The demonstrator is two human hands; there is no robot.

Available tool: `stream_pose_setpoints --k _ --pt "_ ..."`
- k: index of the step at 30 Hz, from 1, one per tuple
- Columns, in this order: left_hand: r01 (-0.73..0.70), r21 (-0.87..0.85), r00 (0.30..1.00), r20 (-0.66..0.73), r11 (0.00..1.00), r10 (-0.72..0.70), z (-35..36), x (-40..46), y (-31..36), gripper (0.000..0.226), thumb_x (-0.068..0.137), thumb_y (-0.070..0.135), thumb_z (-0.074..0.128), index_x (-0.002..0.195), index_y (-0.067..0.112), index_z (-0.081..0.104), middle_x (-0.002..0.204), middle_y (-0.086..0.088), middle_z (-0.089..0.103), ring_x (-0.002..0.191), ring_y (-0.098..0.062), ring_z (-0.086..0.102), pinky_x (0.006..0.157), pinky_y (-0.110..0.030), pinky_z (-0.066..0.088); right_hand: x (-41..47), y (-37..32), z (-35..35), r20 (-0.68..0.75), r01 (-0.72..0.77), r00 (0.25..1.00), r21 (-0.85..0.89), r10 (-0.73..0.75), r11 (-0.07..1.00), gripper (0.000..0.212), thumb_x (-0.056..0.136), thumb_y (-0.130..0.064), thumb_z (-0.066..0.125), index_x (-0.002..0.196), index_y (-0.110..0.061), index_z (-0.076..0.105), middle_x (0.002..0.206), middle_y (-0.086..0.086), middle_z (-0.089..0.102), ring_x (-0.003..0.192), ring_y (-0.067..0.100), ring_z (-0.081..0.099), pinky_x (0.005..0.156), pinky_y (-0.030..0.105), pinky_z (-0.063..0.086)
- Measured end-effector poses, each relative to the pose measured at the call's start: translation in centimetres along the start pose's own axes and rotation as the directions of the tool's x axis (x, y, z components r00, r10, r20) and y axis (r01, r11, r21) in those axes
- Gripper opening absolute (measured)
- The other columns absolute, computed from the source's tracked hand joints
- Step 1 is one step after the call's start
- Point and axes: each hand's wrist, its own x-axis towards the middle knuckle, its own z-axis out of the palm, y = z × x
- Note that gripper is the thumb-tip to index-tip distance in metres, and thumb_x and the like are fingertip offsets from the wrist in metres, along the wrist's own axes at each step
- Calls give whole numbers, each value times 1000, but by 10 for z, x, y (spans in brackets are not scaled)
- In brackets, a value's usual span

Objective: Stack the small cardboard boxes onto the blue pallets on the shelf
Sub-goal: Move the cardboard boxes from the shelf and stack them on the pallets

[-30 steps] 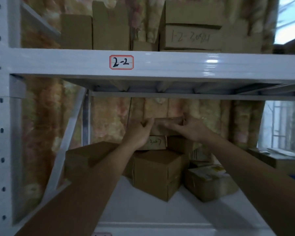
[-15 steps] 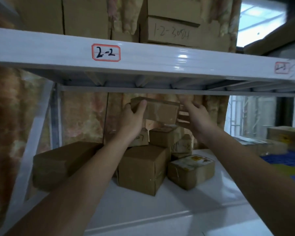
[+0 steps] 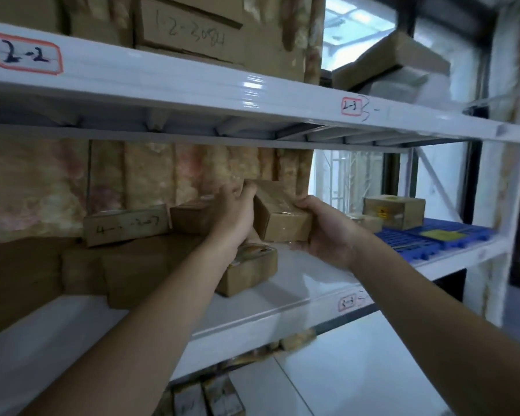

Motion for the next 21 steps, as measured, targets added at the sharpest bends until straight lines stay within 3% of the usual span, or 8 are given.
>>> stream_pose_setpoints --k 3,5,8,10,11,15,18,21 --pt "50 -72 990 132 996 -40 53 -28 3 42 95 52 57 129 27 62 120 5 65 100 -11 62 90 -39 54 -18 -7 -34 -132 35 991 -16 -37 999 20 97 -26 56 107 -11 66 98 10 72 87 24 69 70 36 59" --pt "85 -104 981 183 991 -65 89 -45 5 46 88 52 64 129 33 61 122 13 66 103 -8 62 97 -37 52 -31 -13 -54 -214 35 976 -44 -43 998 16 97 -24 55 98 -13 65 89 9 73 82 24 70 78 40 61" --pt "88 -100 976 208 991 -66 140 -64 6 57 84 48 62 139 35 51 128 10 64 102 -9 64 86 -32 53 -40 -17 -88 -321 30 945 -111 -65 993 16 99 -24 51 94 -13 62 92 12 71 84 26 68 81 46 61" --pt "88 -112 979 191 990 -65 170 -74 8 58 88 44 55 145 37 43 129 7 62 103 -13 64 83 -32 54 -43 -19 -110 -352 26 931 -198 -96 980 20 99 -26 48 98 -13 63 107 17 70 96 31 68 86 51 60" --pt "89 -118 983 172 989 -68 184 -74 5 64 87 44 52 150 38 38 133 6 62 109 -18 64 92 -38 54 -45 -20 -119 -356 23 928 -240 -110 971 24 98 -28 45 102 -14 64 112 18 69 101 33 68 89 52 59" --pt "95 -95 988 127 991 -83 225 -74 3 68 88 38 43 155 27 36 142 -6 58 126 -32 57 108 -47 46 -42 -20 -151 -356 50 918 -341 -178 939 22 99 -30 40 101 -23 61 108 11 67 105 31 65 98 54 54" --pt "100 -65 990 107 993 -93 242 -62 0 52 100 29 41 151 22 43 139 -6 59 121 -28 57 97 -36 44 -30 -22 -168 -358 83 911 -326 -204 942 13 101 -30 41 95 -26 52 106 7 64 106 29 63 101 53 51" --pt "96 -46 992 85 994 -91 255 -43 -6 50 104 27 40 154 22 35 134 -1 57 110 -21 52 90 -32 37 -13 -26 -179 -351 84 911 -355 -216 931 19 104 -33 41 111 -20 54 102 -1 60 95 16 58 96 39 47"
